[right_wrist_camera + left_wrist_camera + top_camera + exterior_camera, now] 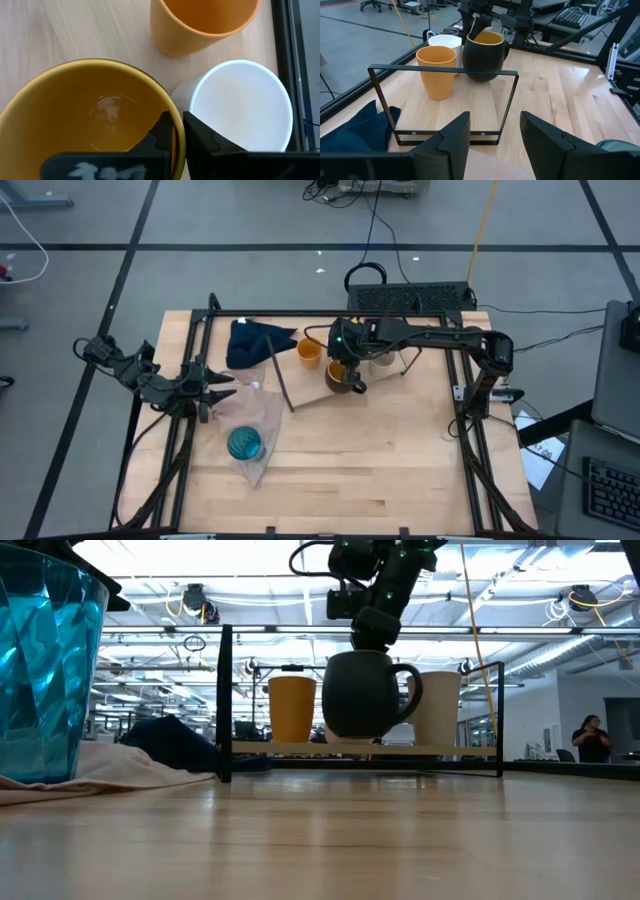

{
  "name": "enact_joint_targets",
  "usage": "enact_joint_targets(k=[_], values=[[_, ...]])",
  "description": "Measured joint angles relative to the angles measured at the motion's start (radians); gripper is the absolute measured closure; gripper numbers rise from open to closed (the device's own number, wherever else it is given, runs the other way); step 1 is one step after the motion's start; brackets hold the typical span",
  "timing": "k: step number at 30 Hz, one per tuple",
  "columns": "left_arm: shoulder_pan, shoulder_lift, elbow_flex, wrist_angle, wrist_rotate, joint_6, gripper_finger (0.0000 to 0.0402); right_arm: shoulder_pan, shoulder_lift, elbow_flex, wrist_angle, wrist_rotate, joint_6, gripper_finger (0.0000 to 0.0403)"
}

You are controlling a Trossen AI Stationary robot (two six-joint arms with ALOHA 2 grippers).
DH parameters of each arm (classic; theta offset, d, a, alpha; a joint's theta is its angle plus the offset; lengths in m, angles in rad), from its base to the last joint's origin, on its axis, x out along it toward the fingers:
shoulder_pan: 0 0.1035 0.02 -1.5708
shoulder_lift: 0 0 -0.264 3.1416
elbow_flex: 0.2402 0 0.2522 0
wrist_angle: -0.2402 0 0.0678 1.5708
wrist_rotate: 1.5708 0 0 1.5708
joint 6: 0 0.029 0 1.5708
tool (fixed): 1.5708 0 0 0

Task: Stack small to large cups/mugs on shelf
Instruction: Put the black cup on the shelf aligned with the other white cup

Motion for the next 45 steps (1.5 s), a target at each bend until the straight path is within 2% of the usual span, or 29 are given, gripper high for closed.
enact_joint_targets(k=[45], values=[[0.0, 0.0, 0.0, 0.0, 0.002, -0.004, 0.0229, -0.004, 0.0, 0.0, 0.007, -0.001, 0.027, 0.0381]])
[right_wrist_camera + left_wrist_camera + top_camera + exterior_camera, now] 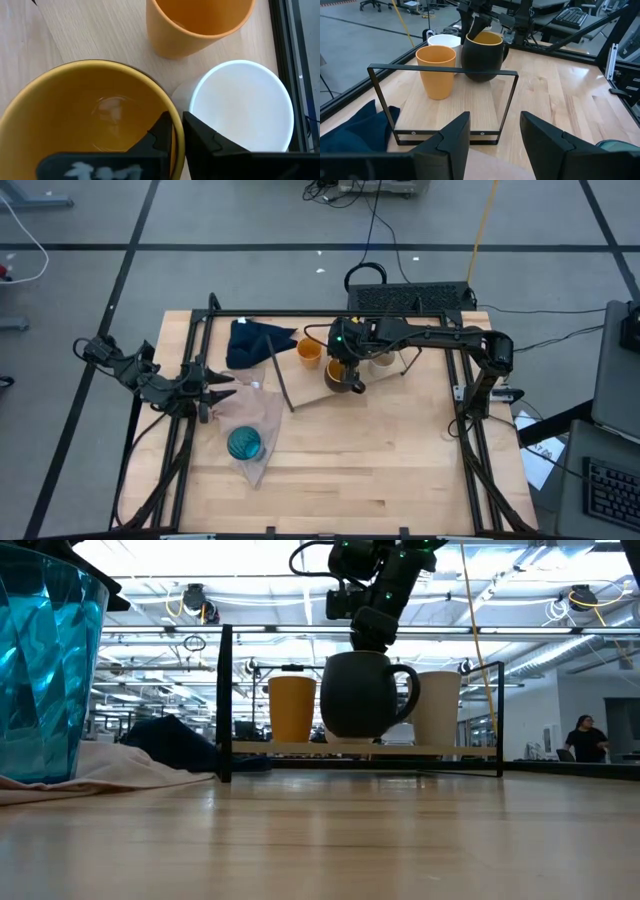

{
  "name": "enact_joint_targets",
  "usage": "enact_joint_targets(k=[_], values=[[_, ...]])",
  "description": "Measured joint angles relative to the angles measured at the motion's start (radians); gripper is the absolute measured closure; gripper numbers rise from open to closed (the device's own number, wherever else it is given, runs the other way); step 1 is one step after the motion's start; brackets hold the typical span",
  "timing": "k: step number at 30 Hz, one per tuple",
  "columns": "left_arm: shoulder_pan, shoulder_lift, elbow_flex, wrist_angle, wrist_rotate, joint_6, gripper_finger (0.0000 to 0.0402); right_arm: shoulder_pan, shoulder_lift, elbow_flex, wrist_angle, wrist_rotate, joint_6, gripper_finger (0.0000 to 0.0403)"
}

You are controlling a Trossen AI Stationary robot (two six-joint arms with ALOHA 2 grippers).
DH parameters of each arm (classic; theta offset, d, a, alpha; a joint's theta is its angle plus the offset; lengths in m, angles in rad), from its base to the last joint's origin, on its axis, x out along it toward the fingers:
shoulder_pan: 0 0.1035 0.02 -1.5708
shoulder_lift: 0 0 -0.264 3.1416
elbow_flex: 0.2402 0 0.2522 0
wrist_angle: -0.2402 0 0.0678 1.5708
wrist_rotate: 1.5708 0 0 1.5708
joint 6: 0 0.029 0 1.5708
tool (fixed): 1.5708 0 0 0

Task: Stack small to large cups/mugs on shelf
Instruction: Put the black cup on the shelf aligned with the other white cup

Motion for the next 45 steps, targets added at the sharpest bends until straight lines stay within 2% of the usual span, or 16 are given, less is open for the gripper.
enact_joint_targets(k=[45], values=[[0.0, 0.0, 0.0, -0.002, 0.025, -0.017, 0.0229, 0.0, 0.029, -0.002, 0.004, -0.026, 0.006, 0.0378]])
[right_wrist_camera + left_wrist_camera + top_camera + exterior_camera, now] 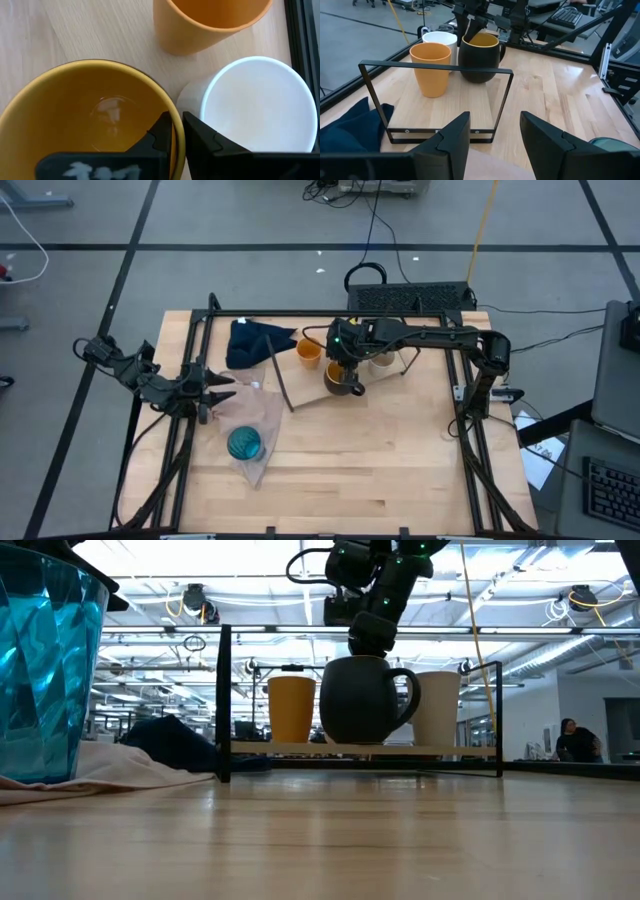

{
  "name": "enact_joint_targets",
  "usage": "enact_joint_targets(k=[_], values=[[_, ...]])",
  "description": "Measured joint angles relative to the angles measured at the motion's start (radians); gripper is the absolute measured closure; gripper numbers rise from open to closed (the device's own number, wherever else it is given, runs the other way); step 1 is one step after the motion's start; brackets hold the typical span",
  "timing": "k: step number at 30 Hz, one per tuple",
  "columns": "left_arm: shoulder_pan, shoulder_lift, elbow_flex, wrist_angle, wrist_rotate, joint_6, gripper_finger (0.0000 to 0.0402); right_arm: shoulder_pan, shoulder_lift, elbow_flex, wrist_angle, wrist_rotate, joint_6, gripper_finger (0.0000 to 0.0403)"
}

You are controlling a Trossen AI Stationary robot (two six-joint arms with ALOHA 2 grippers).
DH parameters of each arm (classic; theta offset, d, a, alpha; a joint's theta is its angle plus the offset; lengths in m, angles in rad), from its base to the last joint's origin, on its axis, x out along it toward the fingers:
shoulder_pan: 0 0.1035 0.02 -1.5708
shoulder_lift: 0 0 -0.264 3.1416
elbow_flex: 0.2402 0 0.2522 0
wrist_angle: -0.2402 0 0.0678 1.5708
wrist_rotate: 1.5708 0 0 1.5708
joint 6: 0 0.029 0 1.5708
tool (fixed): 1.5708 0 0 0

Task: Stack small to large cups/mugs on shelf
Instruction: Put the black cup on the shelf aligned with the other white cup

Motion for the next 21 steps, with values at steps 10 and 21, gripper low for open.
enact_joint_targets(k=[10, 21], values=[[0.0, 0.0, 0.0, 0.0, 0.0, 0.0, 0.0229, 0.0, 0.0, 0.0, -0.002, 0.001, -0.022, 0.0378], [0.0, 0.0, 0.0, 0.0, 0.0, 0.0, 0.0229, 0.0, -0.001, 0.0, -0.004, 0.001, -0.043, 0.0373]])
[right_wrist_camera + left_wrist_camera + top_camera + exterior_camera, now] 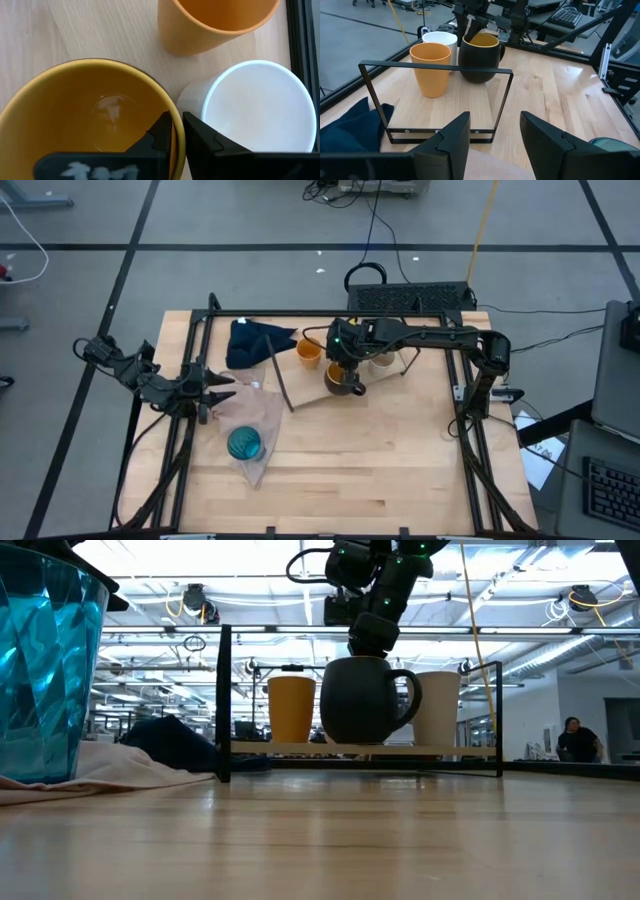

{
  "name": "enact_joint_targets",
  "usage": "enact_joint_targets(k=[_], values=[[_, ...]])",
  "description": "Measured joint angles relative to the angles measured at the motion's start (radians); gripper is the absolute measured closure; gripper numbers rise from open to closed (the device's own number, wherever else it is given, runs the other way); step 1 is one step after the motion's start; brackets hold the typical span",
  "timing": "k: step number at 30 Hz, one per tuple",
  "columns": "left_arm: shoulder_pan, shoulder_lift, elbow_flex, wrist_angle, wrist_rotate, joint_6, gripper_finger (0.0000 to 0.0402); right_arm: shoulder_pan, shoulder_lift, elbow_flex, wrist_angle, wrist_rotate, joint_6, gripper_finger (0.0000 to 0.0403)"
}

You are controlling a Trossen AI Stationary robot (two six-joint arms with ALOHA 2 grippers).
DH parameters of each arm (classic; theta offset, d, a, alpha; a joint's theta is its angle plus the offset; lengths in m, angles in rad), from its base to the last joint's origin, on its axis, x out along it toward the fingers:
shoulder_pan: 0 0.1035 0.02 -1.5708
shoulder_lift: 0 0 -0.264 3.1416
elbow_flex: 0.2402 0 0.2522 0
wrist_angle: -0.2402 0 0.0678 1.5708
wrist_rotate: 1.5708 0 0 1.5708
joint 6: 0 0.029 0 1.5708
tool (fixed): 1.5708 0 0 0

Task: Stack small to large cups/mugs on shelf
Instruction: Put the black cup on the shelf aligned with the other white cup, then put the blue cup on the shelf aligned with the other yellow cup

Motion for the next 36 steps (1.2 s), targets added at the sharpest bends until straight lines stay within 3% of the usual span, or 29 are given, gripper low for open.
enact_joint_targets(k=[13, 36], values=[[0.0, 0.0, 0.0, 0.0, 0.0, 0.0, 0.0229, 0.0, 0.0, 0.001, 0.001, 0.002, 0.003, 0.0303], [0.0, 0.0, 0.0, 0.001, 0.0, -0.004, 0.0229, 0.0, -0.078, 0.001, 0.0, 0.0, 0.019, 0.03]])
